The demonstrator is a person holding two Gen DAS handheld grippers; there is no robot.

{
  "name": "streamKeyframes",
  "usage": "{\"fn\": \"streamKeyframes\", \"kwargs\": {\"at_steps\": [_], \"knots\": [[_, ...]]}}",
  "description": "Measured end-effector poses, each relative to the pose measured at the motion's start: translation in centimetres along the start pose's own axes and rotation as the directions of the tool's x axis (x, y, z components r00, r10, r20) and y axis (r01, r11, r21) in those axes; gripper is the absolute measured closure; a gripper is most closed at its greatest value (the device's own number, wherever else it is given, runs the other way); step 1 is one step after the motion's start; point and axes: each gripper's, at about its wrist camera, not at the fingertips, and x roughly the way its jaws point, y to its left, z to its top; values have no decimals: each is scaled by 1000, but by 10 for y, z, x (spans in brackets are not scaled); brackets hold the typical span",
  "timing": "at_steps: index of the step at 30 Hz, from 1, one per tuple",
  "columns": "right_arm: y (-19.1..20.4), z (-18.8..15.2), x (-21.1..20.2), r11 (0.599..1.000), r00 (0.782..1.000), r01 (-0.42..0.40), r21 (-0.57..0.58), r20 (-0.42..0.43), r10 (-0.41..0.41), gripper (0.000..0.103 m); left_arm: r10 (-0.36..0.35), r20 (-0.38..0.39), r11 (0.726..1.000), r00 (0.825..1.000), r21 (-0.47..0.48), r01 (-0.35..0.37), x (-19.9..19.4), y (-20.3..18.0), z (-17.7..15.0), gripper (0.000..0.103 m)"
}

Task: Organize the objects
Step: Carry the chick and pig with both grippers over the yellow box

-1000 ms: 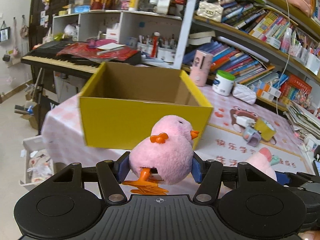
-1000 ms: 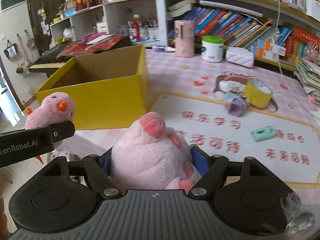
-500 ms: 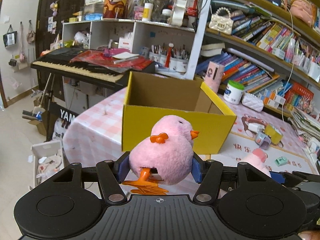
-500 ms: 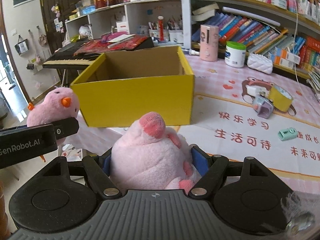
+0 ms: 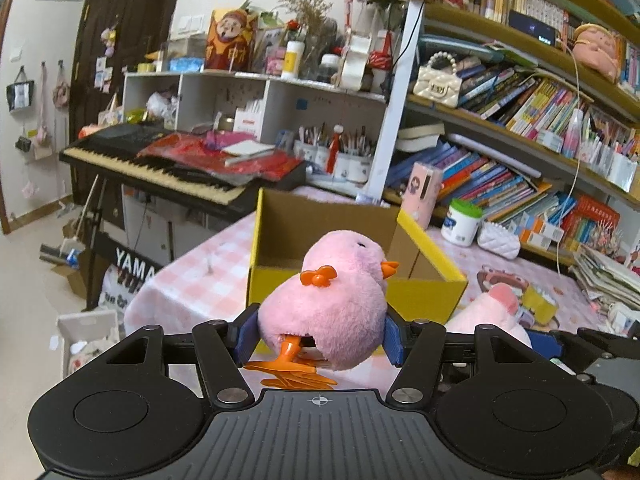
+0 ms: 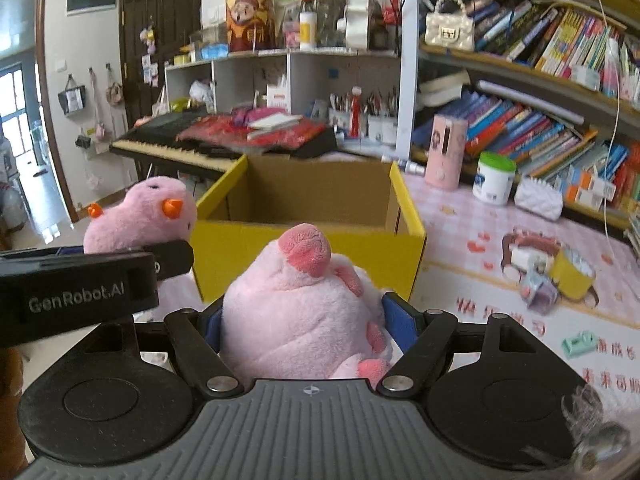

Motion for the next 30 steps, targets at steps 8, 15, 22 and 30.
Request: {"fn": "streamKeyframes", "kwargs": {"at_steps": [8, 15, 22, 30], "knots": [[-12, 37, 21, 1000, 996, 2, -25, 85, 0, 28, -2, 60, 1000, 998, 18, 1, 25, -11, 27, 44], [-27, 60, 56, 999, 996, -11, -37, 90, 14, 28, 19, 65, 1000, 998, 23, -21, 57, -17, 44, 44], [-40, 76, 102, 995, 997, -36, -98, 61, 42, 28, 57, 26, 998, 998, 18, -58, 98, -19, 54, 44], [-49, 82, 153, 979, 997, -79, -190, -29, 75, 28, 97, -63, 995, 993, -5, -97, 140, -17, 56, 44]]}}
